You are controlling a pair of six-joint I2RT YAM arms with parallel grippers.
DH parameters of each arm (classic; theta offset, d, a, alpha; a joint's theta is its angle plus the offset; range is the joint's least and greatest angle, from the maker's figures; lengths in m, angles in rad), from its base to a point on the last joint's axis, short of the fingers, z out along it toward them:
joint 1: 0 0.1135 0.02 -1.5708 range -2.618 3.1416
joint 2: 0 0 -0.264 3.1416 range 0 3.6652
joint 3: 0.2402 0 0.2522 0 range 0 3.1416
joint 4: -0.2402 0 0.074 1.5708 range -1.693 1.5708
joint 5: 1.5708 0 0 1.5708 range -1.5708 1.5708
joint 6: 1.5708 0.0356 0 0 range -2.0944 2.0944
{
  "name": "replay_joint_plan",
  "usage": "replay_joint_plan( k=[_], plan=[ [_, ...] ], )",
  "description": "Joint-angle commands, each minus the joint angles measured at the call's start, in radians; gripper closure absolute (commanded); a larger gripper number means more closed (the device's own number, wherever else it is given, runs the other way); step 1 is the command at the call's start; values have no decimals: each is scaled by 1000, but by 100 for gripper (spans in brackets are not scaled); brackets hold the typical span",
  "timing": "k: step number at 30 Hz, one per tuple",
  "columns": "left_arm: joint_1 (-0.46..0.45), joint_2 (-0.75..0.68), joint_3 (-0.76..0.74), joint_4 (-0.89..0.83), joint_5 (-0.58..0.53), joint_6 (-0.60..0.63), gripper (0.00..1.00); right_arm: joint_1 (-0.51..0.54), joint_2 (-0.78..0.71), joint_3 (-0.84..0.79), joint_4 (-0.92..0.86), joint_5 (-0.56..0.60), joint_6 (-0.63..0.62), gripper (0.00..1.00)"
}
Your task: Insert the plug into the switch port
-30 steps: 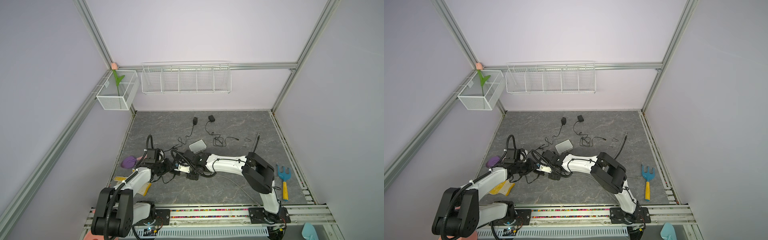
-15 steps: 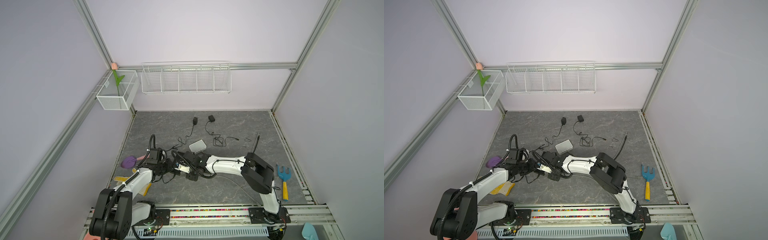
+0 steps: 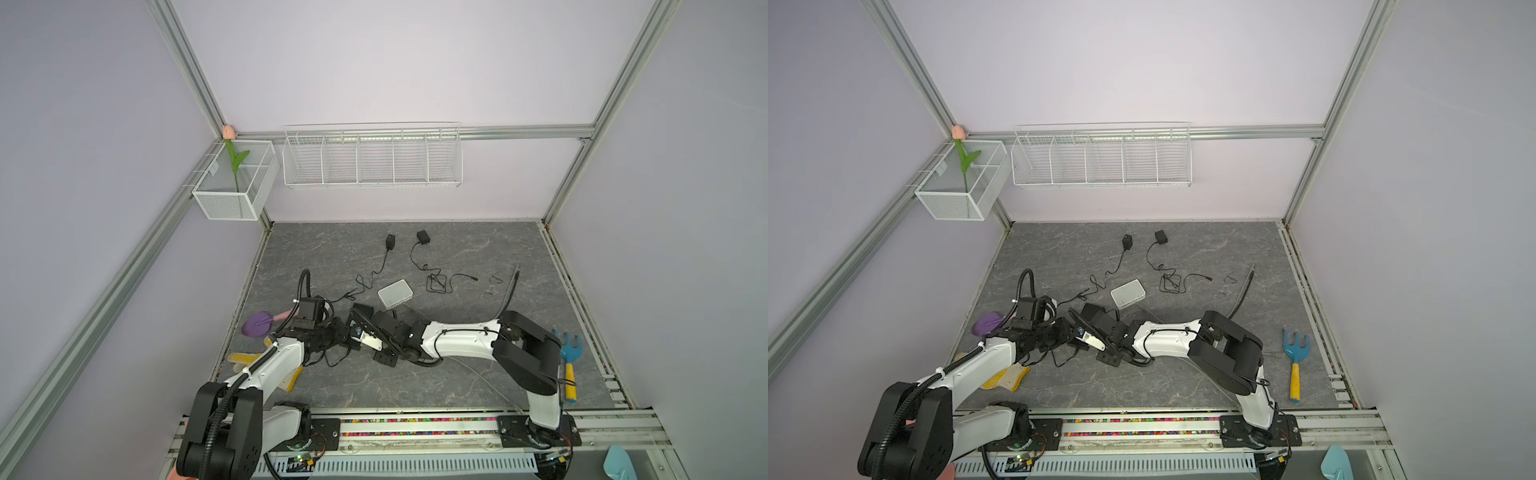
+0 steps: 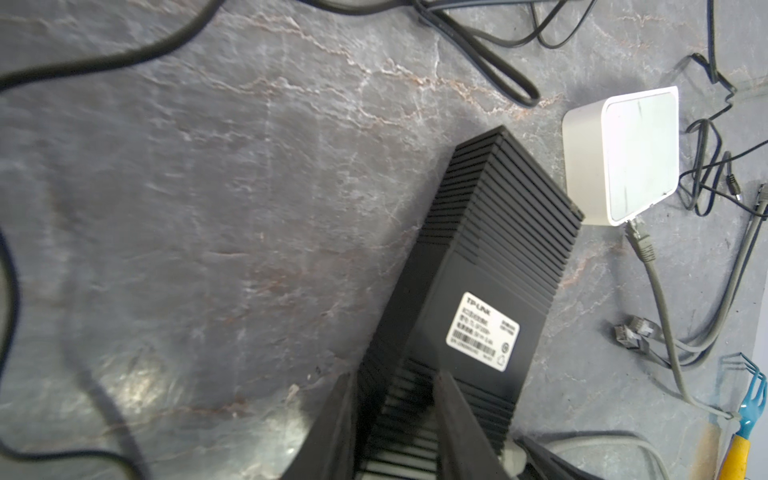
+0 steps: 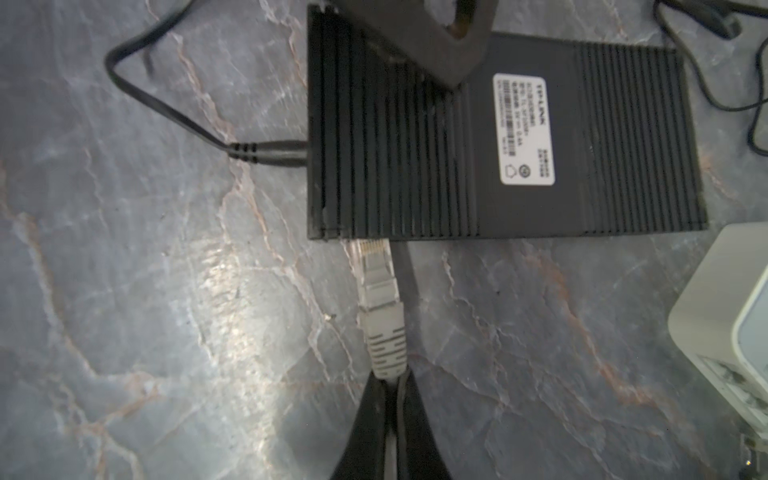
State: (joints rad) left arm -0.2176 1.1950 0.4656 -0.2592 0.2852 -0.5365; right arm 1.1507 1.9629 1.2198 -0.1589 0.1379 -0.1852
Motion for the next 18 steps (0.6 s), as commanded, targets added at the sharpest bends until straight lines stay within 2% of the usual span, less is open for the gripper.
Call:
replay_joint_plan(
  k=[1,8,15,18],
  plan=[
    [-28,-5,-24,-42,84,3,69,27,-56,14,238,-11,20,94],
    [-32,-10,-28,-43,88,4,69,53,-24,47,224,-8,-7,94],
    [-38,-34,-31,-57,61,3,69,67,-15,86,145,90,-5,94],
    [-45,-42,-33,-58,54,0,69,67,-16,84,142,96,7,94]
  ],
)
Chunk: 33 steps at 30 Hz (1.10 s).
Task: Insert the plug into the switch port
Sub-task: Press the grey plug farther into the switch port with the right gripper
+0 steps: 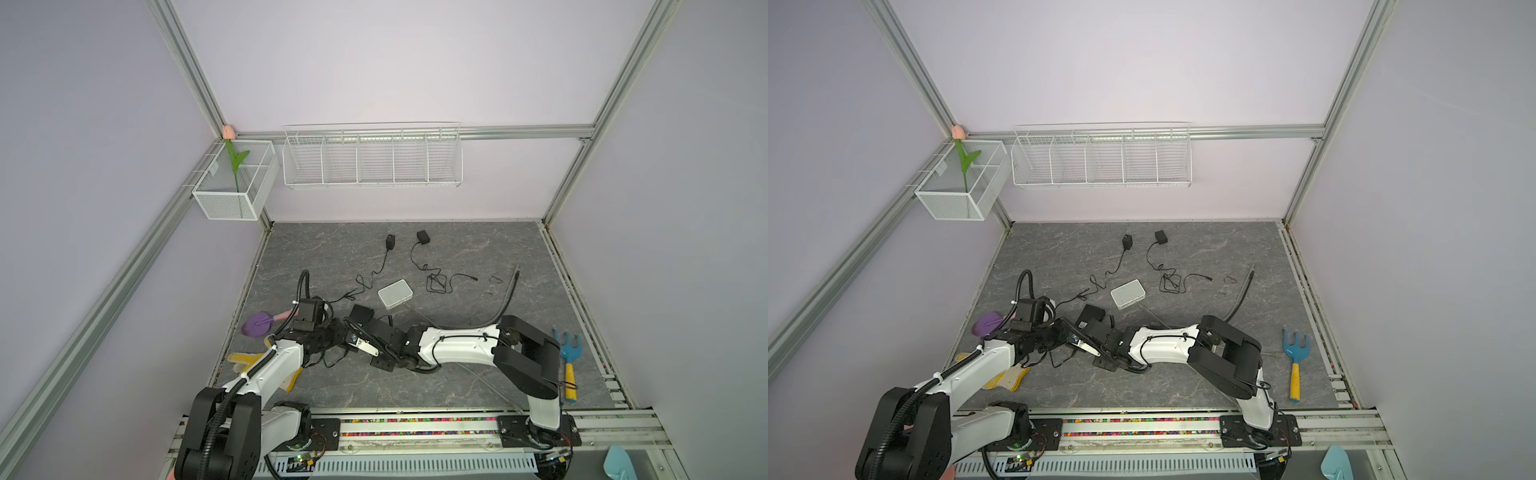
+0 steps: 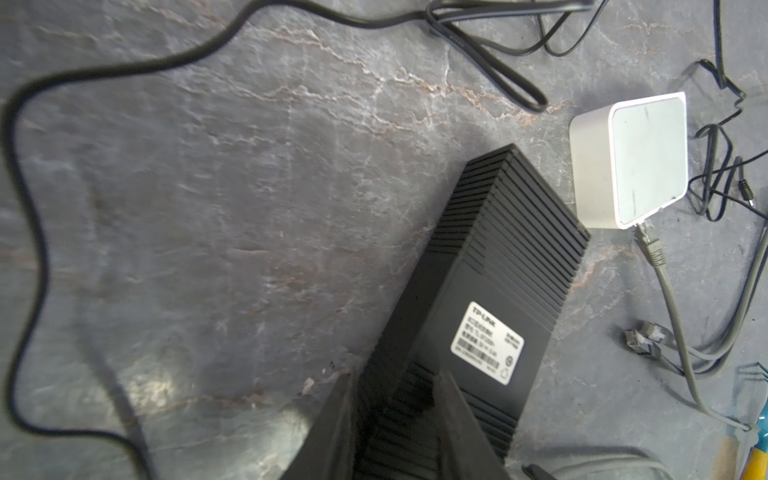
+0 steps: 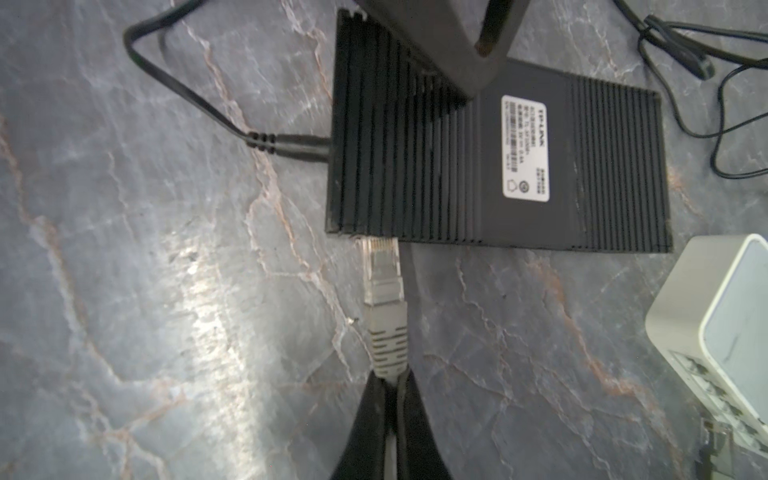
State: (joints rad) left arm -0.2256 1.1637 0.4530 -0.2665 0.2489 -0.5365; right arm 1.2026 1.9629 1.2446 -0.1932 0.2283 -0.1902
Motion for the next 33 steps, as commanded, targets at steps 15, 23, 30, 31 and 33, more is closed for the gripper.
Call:
replay_joint_plan(
  k=[15,23,30,31,33],
  plan=[
    [-47,-18,-27,-43,100,-3,69,57,11,54,267,-3,14,94],
    [-50,-37,-38,-42,113,-6,70,60,10,15,374,6,31,94],
    [-55,-58,-56,-40,127,-13,70,59,-7,-50,516,89,59,94],
    [-57,-59,-59,-42,128,-13,69,60,-7,-60,534,100,62,93],
    [-56,-62,-60,-45,127,-14,69,61,-7,-66,551,115,66,94]
  ],
)
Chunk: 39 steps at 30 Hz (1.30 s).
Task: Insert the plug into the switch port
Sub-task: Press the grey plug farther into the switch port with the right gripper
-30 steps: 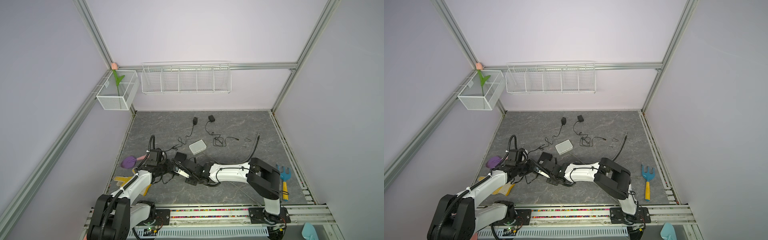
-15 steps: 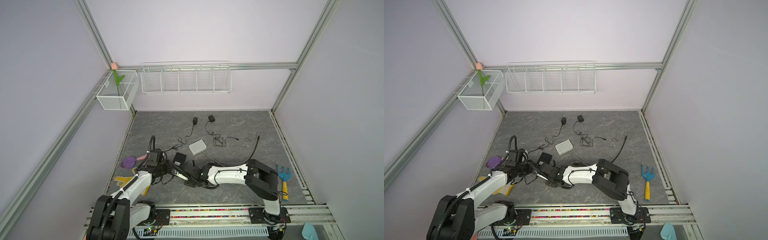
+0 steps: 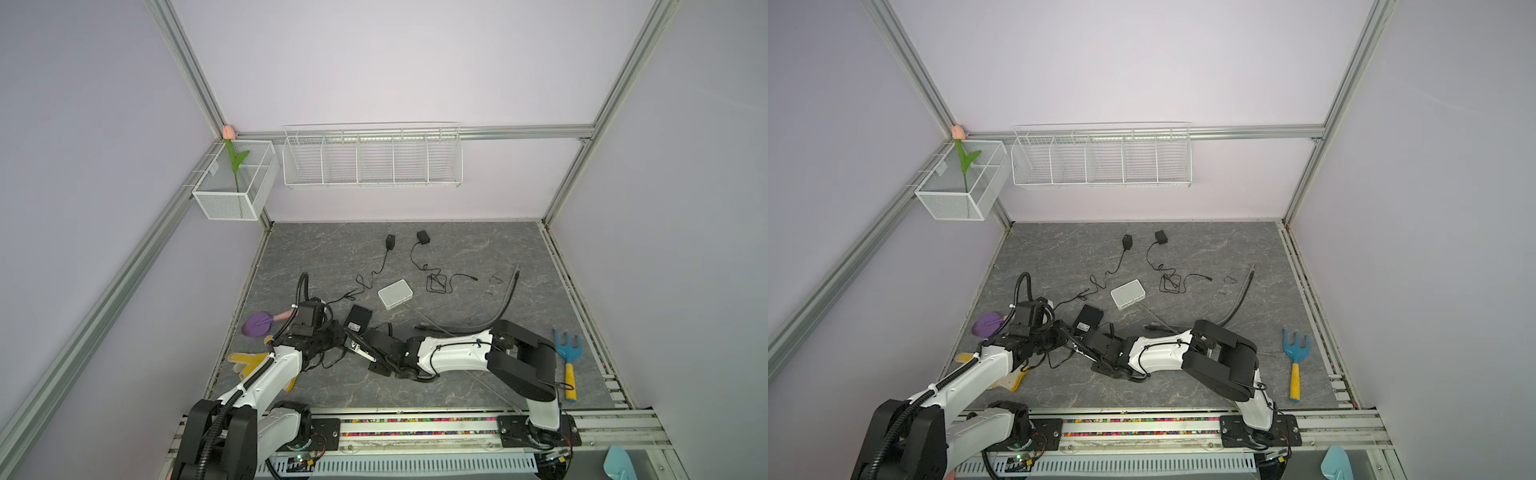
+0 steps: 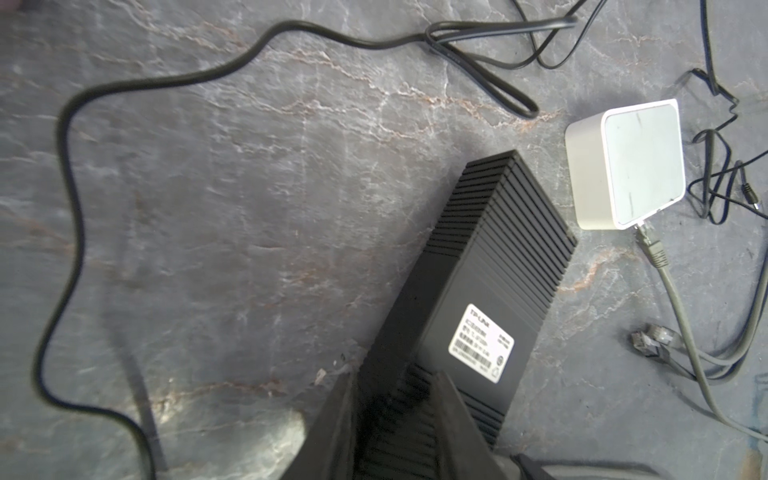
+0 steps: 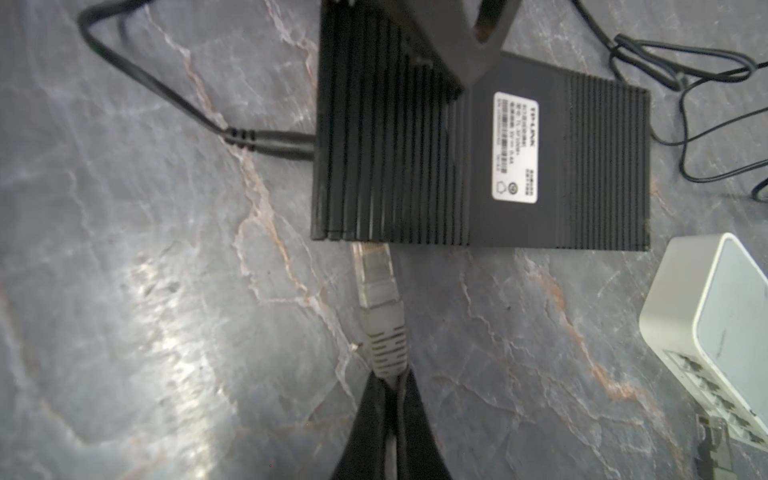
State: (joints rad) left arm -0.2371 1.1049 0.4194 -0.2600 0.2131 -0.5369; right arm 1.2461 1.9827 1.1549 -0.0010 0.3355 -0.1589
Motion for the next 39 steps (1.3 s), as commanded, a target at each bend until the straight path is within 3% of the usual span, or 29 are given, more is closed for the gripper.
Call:
replay_joint_plan(
  k=[1,19,25,33,39],
  plan=[
    [-45,-5,-28,-53,162,-13,69,16,-28,18,366,9,35,94],
    [-47,20,-15,-55,142,-13,67,36,-94,-87,474,-62,23,94],
    [-52,33,-17,-42,175,-2,67,37,-39,-48,476,-126,-17,94],
    [-60,49,-16,-34,205,8,66,4,-14,-96,652,-229,-67,94],
    [-68,71,-14,-22,232,16,66,-35,-1,-78,682,-331,-60,94]
  ],
)
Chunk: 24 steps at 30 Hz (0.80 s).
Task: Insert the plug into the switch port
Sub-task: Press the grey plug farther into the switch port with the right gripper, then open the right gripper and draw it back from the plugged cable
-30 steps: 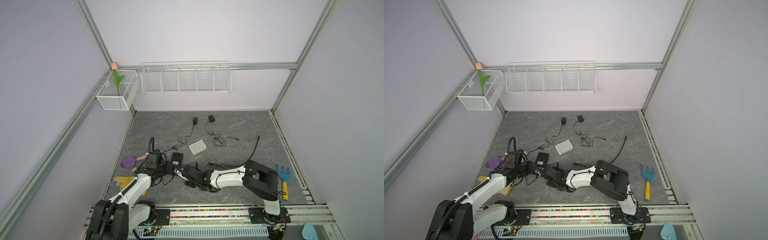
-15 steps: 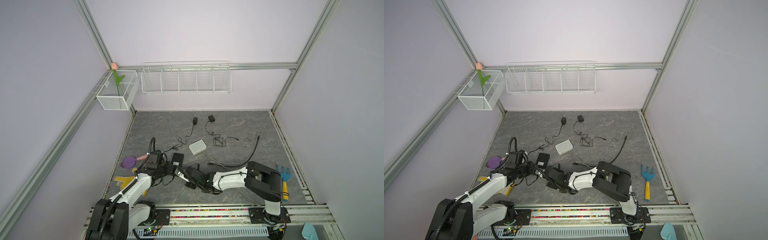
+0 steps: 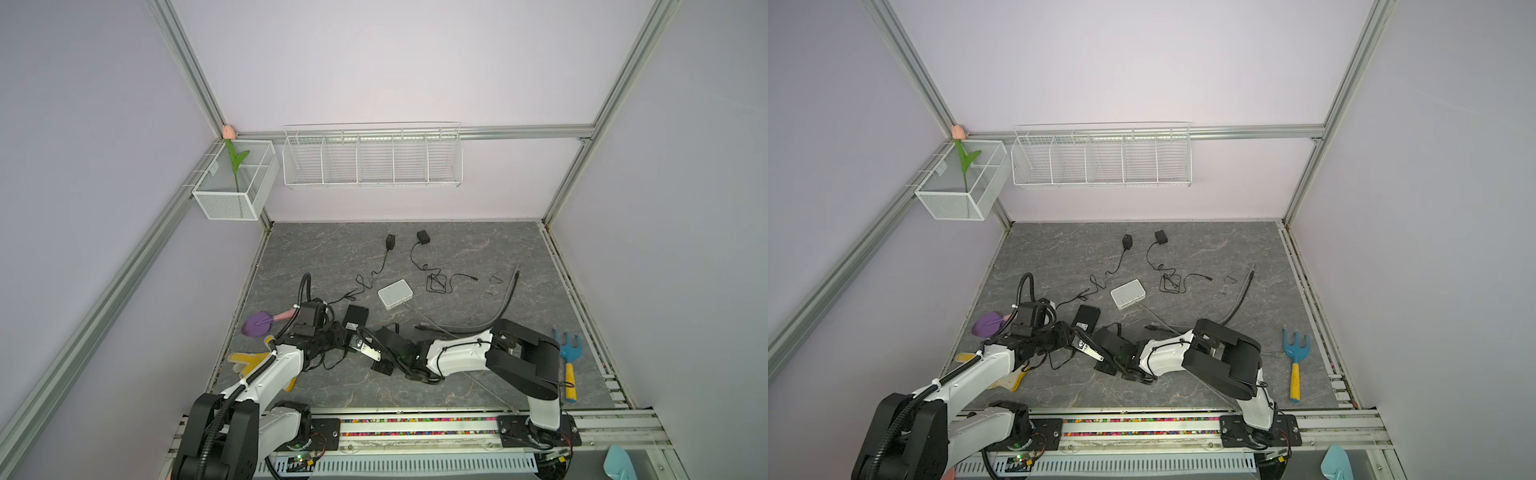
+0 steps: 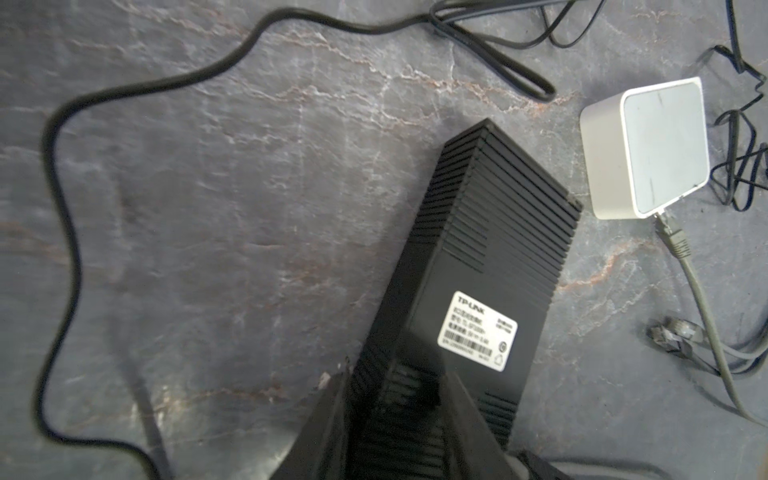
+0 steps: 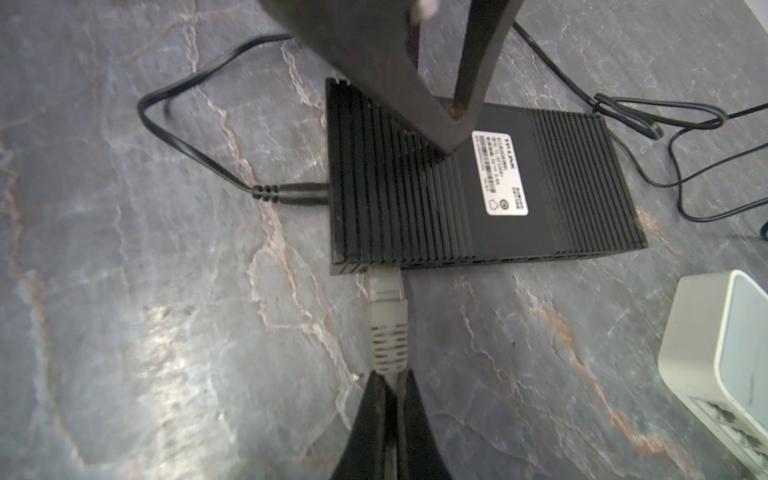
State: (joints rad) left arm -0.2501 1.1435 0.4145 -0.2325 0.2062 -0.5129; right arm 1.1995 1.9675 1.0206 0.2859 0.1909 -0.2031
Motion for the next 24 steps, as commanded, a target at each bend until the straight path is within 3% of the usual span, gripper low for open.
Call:
replay_joint_plan(
  k=[1,7,14,18,21,24],
  plan=[
    [-58,36,-8,-48,239,-8,66,9,18,68,391,-197,-15,94],
    [-66,21,-4,-69,215,-14,66,9,27,118,338,-218,-11,94],
    [-64,-82,20,-114,55,-43,64,9,-52,51,211,-146,-44,89],
    [-53,-106,45,-118,-3,-52,62,9,-86,30,97,-131,-42,77],
    [-36,-113,77,-165,-54,-54,60,10,-124,18,5,-130,-35,58],
    [-12,-134,97,-199,-81,-47,59,8,-174,10,-88,-87,-14,56]
  ],
)
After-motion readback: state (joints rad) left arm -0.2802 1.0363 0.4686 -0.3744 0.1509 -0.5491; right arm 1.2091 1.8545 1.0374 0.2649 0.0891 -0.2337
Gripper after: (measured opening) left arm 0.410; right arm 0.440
